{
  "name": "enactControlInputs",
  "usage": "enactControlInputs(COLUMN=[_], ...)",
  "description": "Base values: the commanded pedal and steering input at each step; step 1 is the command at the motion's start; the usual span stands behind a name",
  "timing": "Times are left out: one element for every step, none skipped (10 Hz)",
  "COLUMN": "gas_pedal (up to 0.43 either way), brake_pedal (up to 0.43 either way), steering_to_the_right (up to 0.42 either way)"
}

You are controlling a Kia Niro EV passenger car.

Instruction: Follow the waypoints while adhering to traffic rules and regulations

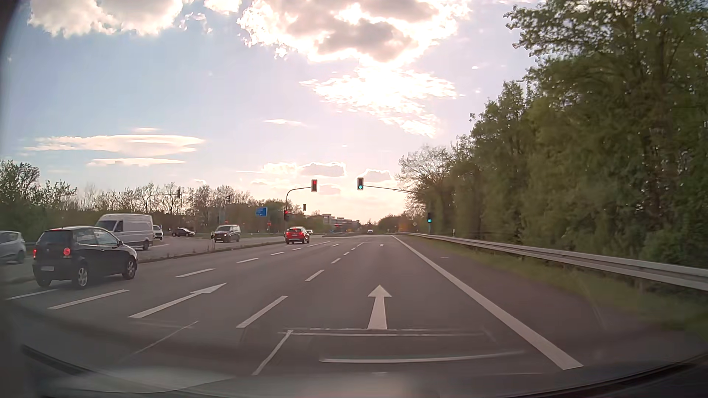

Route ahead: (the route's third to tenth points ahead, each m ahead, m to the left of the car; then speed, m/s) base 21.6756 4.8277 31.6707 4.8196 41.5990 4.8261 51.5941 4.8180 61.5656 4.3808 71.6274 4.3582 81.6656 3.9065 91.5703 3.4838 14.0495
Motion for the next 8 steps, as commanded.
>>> enactControlInputs(gas_pedal=[0.008,0.008,0.008,0.02,0.02,0.02,0.02,0.028], brake_pedal=[0.0,0.0,0.0,0.0,0.0,0.0,0.0,0.0], steering_to_the_right=[0.0,0.0,0.0,0.0,0.0,0.0,0.001,0.001])
